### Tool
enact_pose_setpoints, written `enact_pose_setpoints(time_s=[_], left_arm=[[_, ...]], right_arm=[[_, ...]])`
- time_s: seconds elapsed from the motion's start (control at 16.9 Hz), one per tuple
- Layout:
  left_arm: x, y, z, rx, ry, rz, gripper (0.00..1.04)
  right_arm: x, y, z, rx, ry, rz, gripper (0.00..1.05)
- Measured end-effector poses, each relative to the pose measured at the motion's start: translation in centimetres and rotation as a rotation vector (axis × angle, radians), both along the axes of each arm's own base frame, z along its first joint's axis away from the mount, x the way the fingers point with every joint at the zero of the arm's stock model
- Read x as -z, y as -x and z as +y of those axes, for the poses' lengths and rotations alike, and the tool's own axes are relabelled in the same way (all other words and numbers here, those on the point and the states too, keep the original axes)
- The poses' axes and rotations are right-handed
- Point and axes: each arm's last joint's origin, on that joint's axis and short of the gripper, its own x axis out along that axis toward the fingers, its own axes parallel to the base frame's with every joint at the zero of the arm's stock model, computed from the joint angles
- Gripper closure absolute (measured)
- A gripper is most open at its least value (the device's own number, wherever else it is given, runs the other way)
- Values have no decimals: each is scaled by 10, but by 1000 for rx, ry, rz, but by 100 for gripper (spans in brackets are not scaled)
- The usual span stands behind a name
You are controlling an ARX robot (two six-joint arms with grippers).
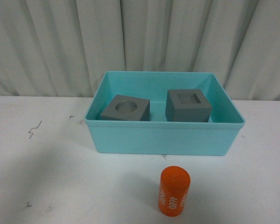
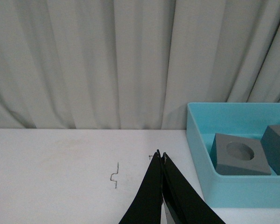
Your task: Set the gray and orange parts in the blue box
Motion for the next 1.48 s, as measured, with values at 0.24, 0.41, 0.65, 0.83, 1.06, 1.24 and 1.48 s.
enact_pose_setpoints(time_s=[0.24,0.41,0.65,0.83,1.06,1.24,1.48], left_arm=[[6,15,12,-9,1,1,103],[11,25,11,3,1,4,103],[23,39,11,3,1,17,103],[18,46,11,4,1,-19,103],[17,53,11,3,1,-14,103],[17,57,11,4,1,-17,103],[17,62,11,4,1,-19,103]], right_arm=[[0,0,0,0,0,0,6],[0,0,0,0,0,0,6],[0,0,0,0,0,0,6],[0,0,0,0,0,0,6],[0,0,0,0,0,0,6],[0,0,0,0,0,0,6],[0,0,0,0,0,0,6]])
